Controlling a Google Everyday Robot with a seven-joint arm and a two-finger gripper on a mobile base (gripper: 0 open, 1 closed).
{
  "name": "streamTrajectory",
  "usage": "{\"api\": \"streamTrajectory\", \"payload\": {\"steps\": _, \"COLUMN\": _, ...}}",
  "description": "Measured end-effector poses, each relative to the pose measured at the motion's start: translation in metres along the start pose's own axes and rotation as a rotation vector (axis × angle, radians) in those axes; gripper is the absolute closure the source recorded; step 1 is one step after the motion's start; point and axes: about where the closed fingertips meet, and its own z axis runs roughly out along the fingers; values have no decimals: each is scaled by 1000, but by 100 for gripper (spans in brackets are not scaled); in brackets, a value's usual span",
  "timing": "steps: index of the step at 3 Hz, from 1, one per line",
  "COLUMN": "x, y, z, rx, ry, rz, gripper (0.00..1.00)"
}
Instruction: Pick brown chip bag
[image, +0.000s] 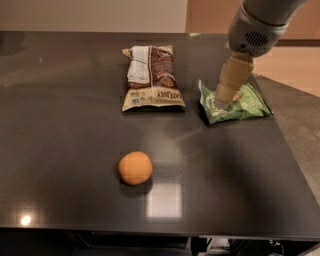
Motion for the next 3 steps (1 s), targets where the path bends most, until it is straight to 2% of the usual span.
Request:
{"api": "streamTrajectory", "payload": {"steps": 2, "x": -59, "y": -45, "z": 71, "rx": -76, "ry": -37, "rz": 161, "gripper": 0}}
{"api": "streamTrajectory", "payload": {"steps": 3, "x": -76, "y": -59, "z": 99, "rx": -106, "ry": -34, "rz": 230, "gripper": 0}}
